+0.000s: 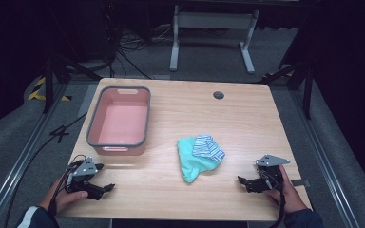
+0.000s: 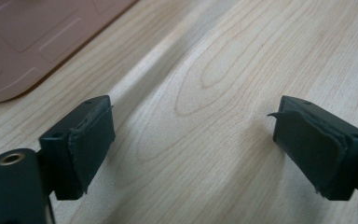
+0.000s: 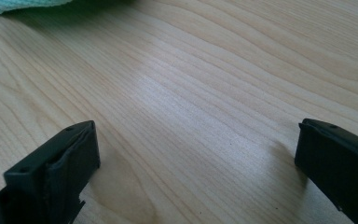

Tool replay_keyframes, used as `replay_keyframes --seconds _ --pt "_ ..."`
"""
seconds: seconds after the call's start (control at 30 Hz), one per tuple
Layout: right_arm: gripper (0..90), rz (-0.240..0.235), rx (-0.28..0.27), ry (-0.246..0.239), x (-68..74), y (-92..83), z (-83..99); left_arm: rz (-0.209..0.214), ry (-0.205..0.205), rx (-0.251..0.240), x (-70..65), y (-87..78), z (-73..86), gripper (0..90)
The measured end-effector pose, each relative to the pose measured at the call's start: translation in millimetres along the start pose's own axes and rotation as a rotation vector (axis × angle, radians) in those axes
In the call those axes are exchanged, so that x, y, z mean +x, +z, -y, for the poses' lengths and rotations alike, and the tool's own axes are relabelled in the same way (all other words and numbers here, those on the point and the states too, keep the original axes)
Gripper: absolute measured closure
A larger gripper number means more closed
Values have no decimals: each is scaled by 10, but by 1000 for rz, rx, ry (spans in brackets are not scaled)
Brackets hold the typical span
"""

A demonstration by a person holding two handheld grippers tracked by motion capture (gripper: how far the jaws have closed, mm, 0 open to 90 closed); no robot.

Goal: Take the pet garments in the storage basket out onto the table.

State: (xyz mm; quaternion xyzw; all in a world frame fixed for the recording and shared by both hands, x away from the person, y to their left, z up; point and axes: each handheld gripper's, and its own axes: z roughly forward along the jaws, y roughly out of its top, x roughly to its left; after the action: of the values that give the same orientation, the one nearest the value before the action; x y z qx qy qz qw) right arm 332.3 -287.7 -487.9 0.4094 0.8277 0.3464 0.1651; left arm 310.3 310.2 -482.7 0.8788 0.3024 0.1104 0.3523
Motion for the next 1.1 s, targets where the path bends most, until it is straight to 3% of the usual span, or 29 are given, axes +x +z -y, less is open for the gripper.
replay_keyframes --seconds 1.1 --pt "3 0 -1 -2 1 -1 0 -23 -25 9 -4 -4 4 91"
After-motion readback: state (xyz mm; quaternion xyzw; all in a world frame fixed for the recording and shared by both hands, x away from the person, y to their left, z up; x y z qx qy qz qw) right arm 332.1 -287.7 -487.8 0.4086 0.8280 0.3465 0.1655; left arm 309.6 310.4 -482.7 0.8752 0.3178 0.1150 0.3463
